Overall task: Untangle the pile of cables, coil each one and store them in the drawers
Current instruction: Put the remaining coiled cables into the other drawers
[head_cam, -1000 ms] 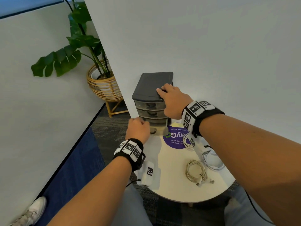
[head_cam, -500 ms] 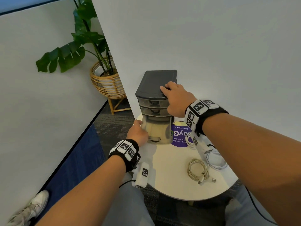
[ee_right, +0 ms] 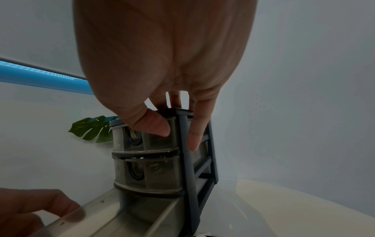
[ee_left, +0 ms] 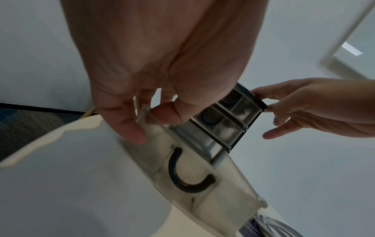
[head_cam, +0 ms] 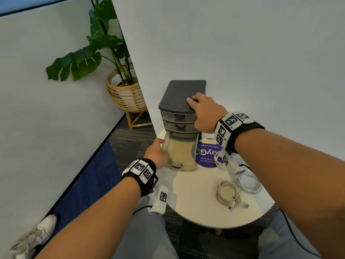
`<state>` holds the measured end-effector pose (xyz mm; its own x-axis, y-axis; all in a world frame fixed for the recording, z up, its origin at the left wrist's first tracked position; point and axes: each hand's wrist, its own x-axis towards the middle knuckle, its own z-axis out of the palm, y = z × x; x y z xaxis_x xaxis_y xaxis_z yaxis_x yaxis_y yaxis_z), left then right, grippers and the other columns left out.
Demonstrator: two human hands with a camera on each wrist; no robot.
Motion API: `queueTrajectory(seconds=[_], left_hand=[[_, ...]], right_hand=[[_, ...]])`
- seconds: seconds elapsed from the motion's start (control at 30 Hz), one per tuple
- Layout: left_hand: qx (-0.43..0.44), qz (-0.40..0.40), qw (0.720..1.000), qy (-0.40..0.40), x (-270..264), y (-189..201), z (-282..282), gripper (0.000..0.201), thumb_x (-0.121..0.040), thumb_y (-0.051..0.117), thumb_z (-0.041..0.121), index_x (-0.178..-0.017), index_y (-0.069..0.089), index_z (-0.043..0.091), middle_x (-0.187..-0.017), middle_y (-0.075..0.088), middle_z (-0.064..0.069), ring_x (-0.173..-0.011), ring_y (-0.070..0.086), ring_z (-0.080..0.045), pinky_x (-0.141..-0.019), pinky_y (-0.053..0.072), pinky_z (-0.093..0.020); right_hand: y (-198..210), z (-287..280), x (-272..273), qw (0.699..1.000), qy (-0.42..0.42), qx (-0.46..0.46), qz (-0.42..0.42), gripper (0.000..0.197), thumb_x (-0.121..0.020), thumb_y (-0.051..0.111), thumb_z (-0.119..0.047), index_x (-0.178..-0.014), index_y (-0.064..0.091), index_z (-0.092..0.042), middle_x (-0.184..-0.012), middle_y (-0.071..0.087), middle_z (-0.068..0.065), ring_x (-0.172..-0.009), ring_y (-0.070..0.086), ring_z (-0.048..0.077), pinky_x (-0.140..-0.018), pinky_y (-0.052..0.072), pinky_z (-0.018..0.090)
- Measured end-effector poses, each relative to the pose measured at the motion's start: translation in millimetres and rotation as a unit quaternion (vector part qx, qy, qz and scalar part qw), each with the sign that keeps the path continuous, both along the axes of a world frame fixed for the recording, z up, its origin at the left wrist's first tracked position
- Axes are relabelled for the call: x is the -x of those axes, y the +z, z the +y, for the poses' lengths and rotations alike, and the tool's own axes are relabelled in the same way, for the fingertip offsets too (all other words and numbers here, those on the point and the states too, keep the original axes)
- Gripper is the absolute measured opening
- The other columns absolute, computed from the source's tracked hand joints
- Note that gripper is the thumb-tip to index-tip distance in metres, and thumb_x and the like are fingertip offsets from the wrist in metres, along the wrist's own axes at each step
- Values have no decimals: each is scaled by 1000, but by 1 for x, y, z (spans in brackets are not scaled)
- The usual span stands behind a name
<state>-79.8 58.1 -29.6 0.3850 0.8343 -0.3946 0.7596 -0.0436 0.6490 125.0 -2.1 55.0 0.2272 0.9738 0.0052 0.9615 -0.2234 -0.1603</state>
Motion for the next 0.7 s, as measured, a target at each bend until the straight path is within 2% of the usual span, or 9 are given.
queueTrajectory(seconds=[0.1,0.17,0.27,0.37,0.43,0.5,0.53,0.63,0.7], left_hand=[[2,2,1000,-7,-1,1,0,55,-98,53,5,-148,39,21,-113,52,-5,-111,60,-32,-98,55,-48],[-11,-4,1000,-2,-1,2,2,60,-97,54,7,-151,34,22,-121,53,-7,-111,60,-30,-99,54,-47],[-108,-94,989,45,-2,15,13,72,-96,53,12,-157,24,36,-144,41,-9,-113,56,-26,-100,48,-42],[-225,-168,960,-11,-11,42,26,71,-99,48,12,-158,23,43,-145,37,-3,-108,50,-10,-99,42,-35],[-281,-135,947,-83,-20,55,34,67,-102,45,16,-159,22,42,-154,33,-2,-120,49,-11,-103,42,-34],[-292,-83,944,-127,-28,60,40,58,-107,39,25,-160,22,40,-166,21,-1,-144,34,-18,-112,36,-37],[-285,-64,947,-133,-30,60,42,54,-108,36,28,-160,25,38,-168,18,0,-149,28,-19,-114,34,-38],[-285,-67,949,-119,-34,59,44,49,-109,33,26,-158,34,33,-166,24,1,-147,31,-18,-109,33,-32],[-293,-79,947,-107,-37,59,45,49,-109,34,23,-157,37,31,-164,28,0,-145,34,-19,-108,33,-32]], right_hand=[[-1,0,-1,1000,-1,-2,0,80,-90,65,-20,-157,23,-19,-155,28,3,-142,30,28,-100,51,45],[-1,-1,-1,1000,0,-2,1,79,-90,65,-20,-157,23,-20,-155,28,3,-142,30,28,-100,51,45],[-2,0,-2,1000,2,-8,8,79,-90,64,-19,-157,23,-20,-155,27,2,-142,30,28,-99,52,44],[-4,0,-5,999,7,-20,28,78,-90,63,-17,-158,24,-20,-155,28,1,-142,30,26,-101,50,42],[-5,0,-7,999,13,-27,43,79,-91,62,-16,-160,23,-20,-157,27,0,-144,29,25,-105,47,41],[-6,-1,-10,998,21,-27,51,80,-91,62,-14,-160,22,-20,-160,25,-1,-146,28,24,-109,45,41],[-7,0,-12,998,24,-22,54,80,-91,62,-14,-160,23,-20,-161,25,-1,-147,29,24,-110,44,41],[-5,-5,-20,994,37,-49,90,68,-93,63,-13,-156,36,-18,-156,35,0,-141,40,24,-110,44,39],[-5,-15,-28,982,5,-136,132,49,-92,62,-10,-140,54,-17,-139,48,1,-121,52,20,-99,48,33]])
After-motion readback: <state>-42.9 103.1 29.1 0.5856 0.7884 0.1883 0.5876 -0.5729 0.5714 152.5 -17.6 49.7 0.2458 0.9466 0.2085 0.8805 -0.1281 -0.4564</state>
